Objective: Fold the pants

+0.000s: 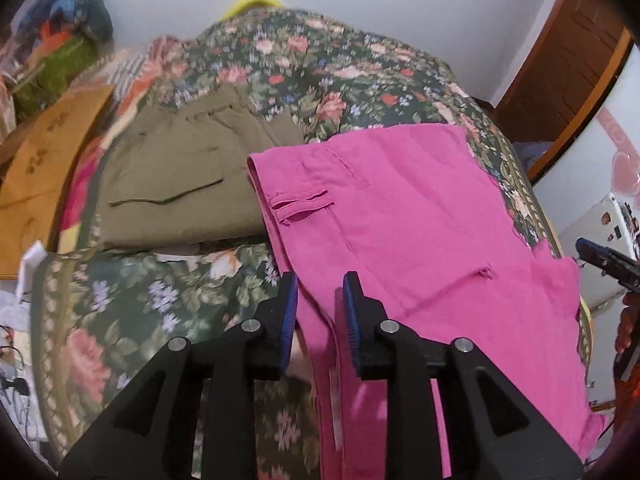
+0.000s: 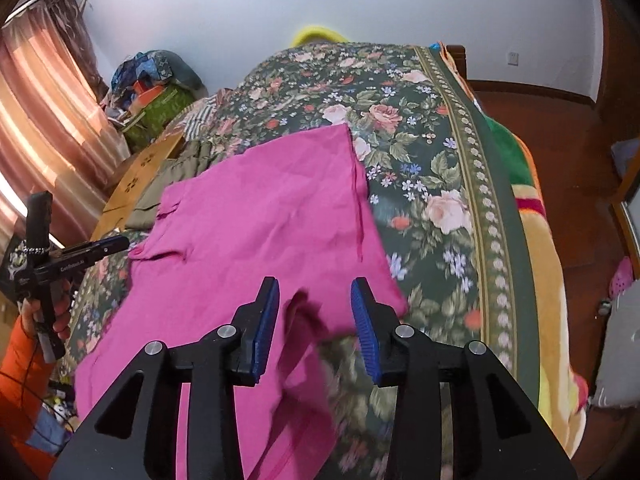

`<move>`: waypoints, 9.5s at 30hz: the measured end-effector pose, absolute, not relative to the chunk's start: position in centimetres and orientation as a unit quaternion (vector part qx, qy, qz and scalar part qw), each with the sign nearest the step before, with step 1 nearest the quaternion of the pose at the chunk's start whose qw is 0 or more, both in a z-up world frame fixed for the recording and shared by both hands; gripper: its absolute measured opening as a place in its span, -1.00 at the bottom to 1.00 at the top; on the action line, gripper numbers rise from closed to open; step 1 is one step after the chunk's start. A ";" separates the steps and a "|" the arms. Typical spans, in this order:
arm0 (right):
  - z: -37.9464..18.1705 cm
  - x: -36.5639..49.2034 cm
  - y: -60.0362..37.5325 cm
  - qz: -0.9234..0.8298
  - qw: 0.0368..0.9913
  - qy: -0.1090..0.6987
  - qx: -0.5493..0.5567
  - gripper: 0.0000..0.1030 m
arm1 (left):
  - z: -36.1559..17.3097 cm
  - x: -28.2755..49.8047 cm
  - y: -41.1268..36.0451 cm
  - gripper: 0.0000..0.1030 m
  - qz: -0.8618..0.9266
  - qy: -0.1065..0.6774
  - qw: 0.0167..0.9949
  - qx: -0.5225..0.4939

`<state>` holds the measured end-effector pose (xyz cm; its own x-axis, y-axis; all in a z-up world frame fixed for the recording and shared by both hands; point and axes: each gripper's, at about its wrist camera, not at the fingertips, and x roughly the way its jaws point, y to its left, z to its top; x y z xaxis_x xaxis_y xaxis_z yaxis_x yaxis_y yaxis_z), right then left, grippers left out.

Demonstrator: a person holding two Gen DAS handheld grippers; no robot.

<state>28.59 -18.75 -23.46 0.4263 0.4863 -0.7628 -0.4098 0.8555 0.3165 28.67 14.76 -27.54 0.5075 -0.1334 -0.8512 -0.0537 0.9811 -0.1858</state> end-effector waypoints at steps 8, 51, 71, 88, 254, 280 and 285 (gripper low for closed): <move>-27.9 33.7 -17.2 0.271 0.810 0.519 0.036 -0.29 | -30.6 32.0 15.4 -0.27 -0.030 0.519 0.847 -0.108; -26.2 39.4 -14.0 0.326 0.812 0.483 0.015 -0.58 | -29.4 35.6 17.7 -0.37 -0.025 0.470 0.877 -0.096; -27.1 48.3 -9.5 0.317 0.814 0.486 -0.003 -0.14 | -32.2 41.1 22.3 -0.37 -0.025 0.486 0.853 -0.188; -27.7 48.8 -9.2 0.334 0.817 0.468 0.023 -0.91 | -31.6 41.6 22.1 -0.74 -0.028 0.470 0.866 -0.168; -21.0 26.0 -17.5 0.270 0.864 0.424 -0.033 0.00 | -25.1 22.3 18.6 -0.03 -0.003 0.475 0.876 -0.088; -28.0 33.8 -15.0 0.316 0.814 0.486 0.048 -0.69 | -31.5 24.6 19.4 -0.07 -0.094 0.525 0.821 -0.202; -27.4 33.6 -14.7 0.322 0.822 0.468 0.037 -0.86 | -31.6 24.8 20.4 -0.34 -0.094 0.510 0.825 -0.224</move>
